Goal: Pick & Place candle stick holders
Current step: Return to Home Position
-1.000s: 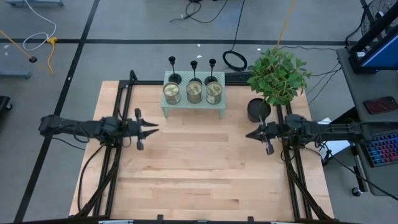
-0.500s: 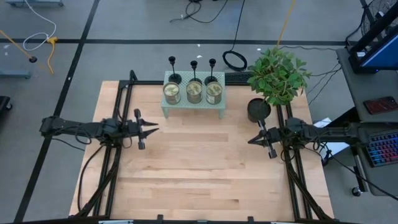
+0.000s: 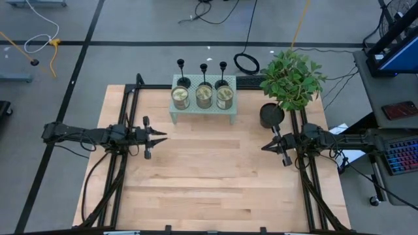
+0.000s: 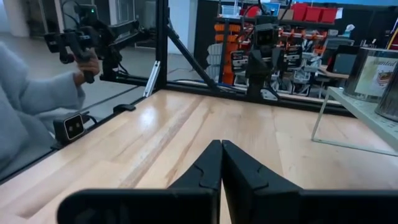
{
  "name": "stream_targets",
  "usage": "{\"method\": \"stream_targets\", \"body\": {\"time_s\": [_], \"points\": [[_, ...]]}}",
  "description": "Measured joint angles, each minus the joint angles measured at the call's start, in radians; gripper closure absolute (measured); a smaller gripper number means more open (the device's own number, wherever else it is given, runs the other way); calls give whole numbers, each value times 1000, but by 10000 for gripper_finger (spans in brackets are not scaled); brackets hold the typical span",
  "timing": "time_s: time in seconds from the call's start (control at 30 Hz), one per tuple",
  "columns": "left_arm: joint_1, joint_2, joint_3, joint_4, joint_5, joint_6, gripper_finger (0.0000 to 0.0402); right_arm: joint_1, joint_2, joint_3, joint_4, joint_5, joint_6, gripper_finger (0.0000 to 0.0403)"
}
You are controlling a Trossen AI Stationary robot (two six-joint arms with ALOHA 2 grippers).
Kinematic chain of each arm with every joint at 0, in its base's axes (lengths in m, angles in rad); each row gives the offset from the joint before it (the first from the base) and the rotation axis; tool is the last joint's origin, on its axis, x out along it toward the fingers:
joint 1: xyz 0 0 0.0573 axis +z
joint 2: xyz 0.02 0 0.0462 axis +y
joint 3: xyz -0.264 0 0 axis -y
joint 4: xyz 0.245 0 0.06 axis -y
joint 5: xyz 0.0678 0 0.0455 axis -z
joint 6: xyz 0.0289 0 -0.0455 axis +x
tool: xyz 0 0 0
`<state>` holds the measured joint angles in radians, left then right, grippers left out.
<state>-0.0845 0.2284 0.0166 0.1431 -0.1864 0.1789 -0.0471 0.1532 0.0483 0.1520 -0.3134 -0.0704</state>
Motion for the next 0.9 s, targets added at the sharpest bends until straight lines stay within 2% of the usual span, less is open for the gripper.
{"method": "stream_targets", "body": {"time_s": [0.1, 0.9], "points": [[0, 0, 0, -11, 48, 22, 309, 0, 0, -1, -1, 0, -2, 401], [0, 0, 0, -12, 47, 23, 309, 0, 1, -3, -2, 0, -2, 399]]}}
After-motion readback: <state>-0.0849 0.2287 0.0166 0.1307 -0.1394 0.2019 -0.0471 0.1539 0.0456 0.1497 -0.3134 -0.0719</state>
